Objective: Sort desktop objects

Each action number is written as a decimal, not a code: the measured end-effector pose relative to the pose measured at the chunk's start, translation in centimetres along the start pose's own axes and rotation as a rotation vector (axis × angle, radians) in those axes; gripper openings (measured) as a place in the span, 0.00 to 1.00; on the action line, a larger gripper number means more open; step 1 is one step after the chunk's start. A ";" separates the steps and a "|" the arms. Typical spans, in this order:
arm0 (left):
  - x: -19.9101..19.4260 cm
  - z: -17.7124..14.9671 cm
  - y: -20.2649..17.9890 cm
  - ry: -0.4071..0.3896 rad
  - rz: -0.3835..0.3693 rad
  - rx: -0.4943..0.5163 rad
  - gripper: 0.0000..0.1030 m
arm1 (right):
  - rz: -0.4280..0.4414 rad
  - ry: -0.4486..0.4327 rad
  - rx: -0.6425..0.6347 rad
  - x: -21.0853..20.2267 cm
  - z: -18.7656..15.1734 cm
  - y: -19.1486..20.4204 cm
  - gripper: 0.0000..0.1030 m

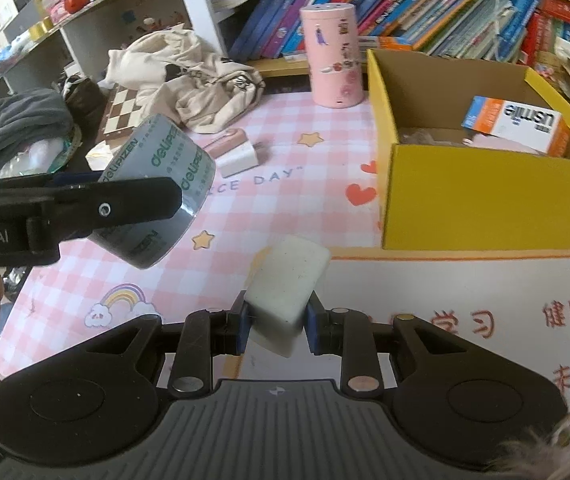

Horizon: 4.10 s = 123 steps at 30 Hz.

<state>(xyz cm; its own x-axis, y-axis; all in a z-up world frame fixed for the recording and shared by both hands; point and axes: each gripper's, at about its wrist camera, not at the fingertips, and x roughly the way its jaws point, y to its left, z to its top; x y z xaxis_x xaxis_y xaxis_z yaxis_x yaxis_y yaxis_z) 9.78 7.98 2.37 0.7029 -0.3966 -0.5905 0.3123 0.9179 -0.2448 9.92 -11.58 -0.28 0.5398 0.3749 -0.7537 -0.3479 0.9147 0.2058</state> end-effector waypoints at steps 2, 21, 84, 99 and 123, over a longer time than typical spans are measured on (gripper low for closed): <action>0.3 0.1 -0.7 0.003 -0.020 0.012 0.84 | -0.013 -0.001 0.011 -0.5 -0.5 -0.5 0.24; 3.2 1.1 -9.3 -0.001 -0.044 0.062 0.84 | -0.025 -0.015 0.040 -4.7 -1.2 -8.8 0.24; 16.0 9.7 -16.3 -0.044 0.235 0.121 0.84 | 0.080 -0.170 -0.222 0.9 14.9 -24.1 0.24; 18.8 7.9 -14.8 0.063 0.261 0.114 0.84 | 0.122 -0.024 -0.320 7.1 17.0 -22.2 0.24; 17.3 7.8 -15.9 0.006 0.256 0.141 0.88 | 0.131 -0.059 -0.162 6.3 18.6 -24.0 0.82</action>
<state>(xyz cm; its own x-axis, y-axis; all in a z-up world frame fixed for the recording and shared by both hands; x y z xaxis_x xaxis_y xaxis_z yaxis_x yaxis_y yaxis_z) 22.00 -13.57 2.00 0.7665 -0.1523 -0.6239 0.2118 0.9771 0.0218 35.94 -28.34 1.70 0.5240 0.5011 -0.6887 -0.5342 0.8232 0.1925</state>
